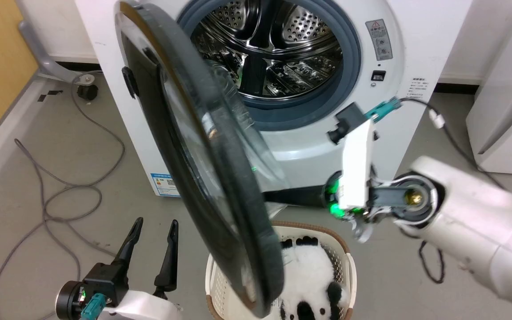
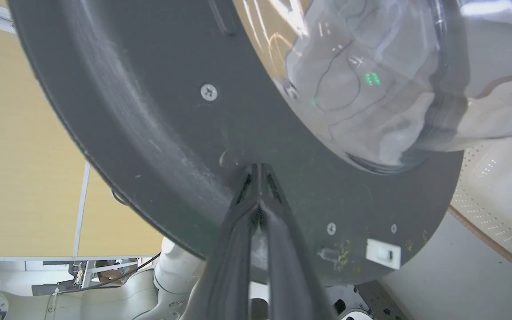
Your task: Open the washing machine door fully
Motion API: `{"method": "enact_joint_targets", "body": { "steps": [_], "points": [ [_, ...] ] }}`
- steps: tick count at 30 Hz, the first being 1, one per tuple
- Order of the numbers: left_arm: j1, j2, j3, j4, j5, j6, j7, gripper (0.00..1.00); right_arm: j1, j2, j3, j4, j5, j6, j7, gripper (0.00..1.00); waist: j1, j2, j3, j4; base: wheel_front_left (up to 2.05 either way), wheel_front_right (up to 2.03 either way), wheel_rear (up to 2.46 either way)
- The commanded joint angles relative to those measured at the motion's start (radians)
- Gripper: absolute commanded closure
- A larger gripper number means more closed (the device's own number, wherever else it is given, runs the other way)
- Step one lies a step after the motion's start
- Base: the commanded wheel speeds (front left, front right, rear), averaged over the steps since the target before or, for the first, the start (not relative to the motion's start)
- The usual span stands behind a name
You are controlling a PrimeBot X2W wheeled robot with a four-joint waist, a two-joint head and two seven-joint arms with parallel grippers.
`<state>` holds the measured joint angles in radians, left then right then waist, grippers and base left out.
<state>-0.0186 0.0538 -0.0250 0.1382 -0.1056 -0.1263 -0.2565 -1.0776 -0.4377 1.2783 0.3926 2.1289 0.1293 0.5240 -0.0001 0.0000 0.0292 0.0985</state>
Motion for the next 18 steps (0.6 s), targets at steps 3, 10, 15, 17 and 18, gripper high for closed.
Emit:
{"method": "enact_joint_targets", "body": {
  "steps": [3,10,15,17,18],
  "points": [
    [0.011,0.0,0.007,0.002,0.006,-0.002,-0.005,0.0,0.04,0.042,0.002,-0.043,-0.007,0.001,-0.029,1.0,0.0001,0.0,0.003,-0.007,0.0,0.0,0.0],
    [0.011,-0.002,0.008,0.001,0.007,-0.001,-0.005,0.0,0.088,0.081,-0.001,-0.095,-0.019,0.001,-0.084,1.0,0.0001,0.0,0.007,-0.018,0.0,0.0,0.0],
    [0.014,-0.002,0.012,-0.002,0.004,0.0,-0.005,0.0,0.166,0.065,-0.086,-0.114,-0.062,0.001,-0.316,0.0,0.0001,0.0,0.013,-0.031,0.0,0.0,0.0],
    [0.015,-0.003,0.015,-0.003,0.003,0.0,-0.005,0.0,0.205,0.048,-0.124,-0.137,-0.068,0.001,-0.385,0.0,0.0001,0.0,0.013,-0.035,0.0,0.0,0.0],
    [0.016,-0.003,0.017,-0.003,0.003,0.001,-0.005,0.0,0.228,0.039,-0.149,-0.151,-0.071,0.001,-0.426,0.0,0.0001,0.0,0.013,-0.038,0.0,0.0,0.0]
  ]
}}
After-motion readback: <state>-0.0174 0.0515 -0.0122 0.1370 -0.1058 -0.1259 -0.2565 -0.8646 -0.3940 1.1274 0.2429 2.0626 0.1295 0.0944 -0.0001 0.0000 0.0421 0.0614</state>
